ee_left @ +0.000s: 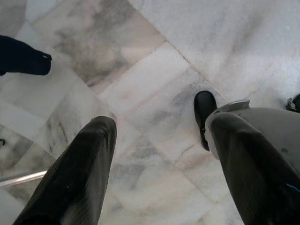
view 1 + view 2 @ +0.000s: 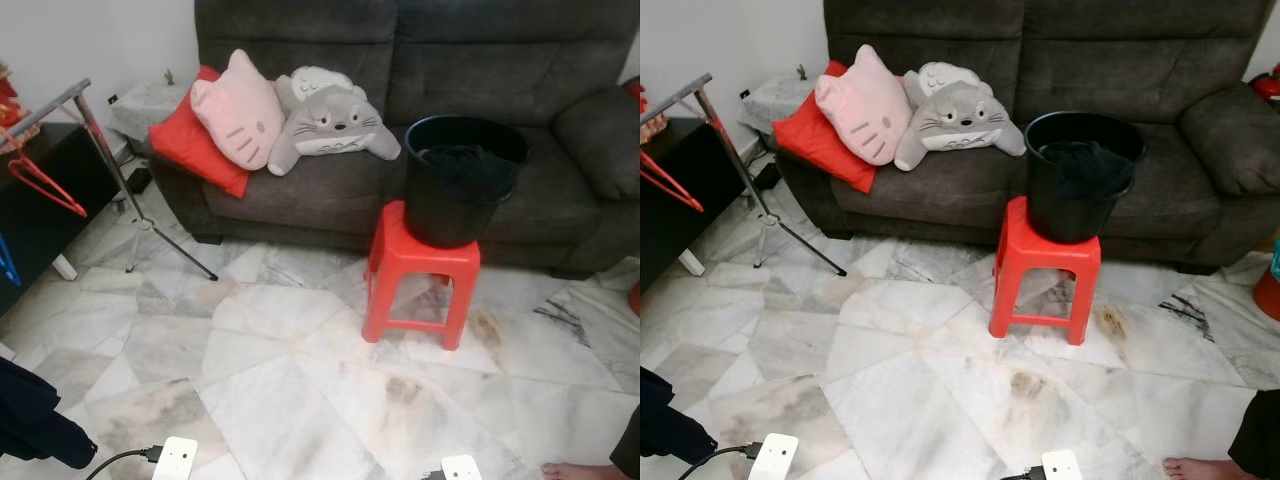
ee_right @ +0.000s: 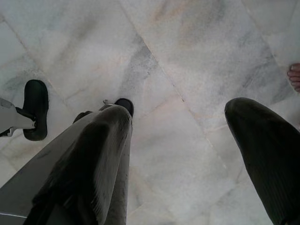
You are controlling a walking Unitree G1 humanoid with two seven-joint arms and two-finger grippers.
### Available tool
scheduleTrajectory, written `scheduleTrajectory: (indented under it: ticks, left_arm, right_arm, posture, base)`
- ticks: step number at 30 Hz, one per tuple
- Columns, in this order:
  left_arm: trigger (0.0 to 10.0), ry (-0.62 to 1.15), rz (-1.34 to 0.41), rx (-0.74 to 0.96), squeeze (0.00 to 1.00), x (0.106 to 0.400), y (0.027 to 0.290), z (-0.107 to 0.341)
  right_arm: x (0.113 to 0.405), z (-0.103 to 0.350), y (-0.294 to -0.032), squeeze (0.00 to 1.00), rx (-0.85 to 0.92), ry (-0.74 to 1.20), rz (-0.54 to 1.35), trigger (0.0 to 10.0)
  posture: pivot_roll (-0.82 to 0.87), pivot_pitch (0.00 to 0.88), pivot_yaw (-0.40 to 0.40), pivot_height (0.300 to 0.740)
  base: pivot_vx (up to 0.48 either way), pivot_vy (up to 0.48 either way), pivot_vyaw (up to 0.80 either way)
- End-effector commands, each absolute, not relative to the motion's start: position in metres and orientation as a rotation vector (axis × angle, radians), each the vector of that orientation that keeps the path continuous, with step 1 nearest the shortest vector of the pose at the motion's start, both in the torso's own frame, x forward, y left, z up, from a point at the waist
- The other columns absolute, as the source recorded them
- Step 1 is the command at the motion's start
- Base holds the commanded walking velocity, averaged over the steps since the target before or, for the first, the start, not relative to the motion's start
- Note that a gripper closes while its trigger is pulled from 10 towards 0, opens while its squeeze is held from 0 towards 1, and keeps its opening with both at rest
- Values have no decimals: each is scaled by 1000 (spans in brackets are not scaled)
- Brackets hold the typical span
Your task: Hang hanger
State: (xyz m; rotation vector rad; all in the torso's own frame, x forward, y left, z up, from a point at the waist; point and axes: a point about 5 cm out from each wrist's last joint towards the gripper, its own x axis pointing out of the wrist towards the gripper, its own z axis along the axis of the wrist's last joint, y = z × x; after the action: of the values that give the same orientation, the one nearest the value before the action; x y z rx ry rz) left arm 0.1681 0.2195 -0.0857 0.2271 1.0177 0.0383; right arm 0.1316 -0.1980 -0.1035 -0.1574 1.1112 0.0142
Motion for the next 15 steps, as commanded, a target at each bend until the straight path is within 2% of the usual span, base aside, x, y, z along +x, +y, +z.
scheduleTrajectory:
  ticks: [1, 10, 15]
  left_arm:
    - [10000, 1009, 41, 212, 0, 170, 221, -84]
    - [10000, 1009, 38, 206, 0, 171, 221, -84]
    - [10000, 1011, 39, 219, 0, 172, 222, -84]
  right_arm:
    - [130, -104, -197, 0, -152, 1111, 11, 10000]
    - [130, -104, -198, 0, -147, 1107, -2, 10000]
    - [130, -104, -198, 0, -162, 1116, 0, 10000]
  posture:
    - [-67, 0, 19, 740]
    - [-67, 0, 16, 740]
    - [-66, 0, 16, 740]
  base:
    - [0, 0, 0]
    - [0, 0, 0]
    - [0, 0, -679]
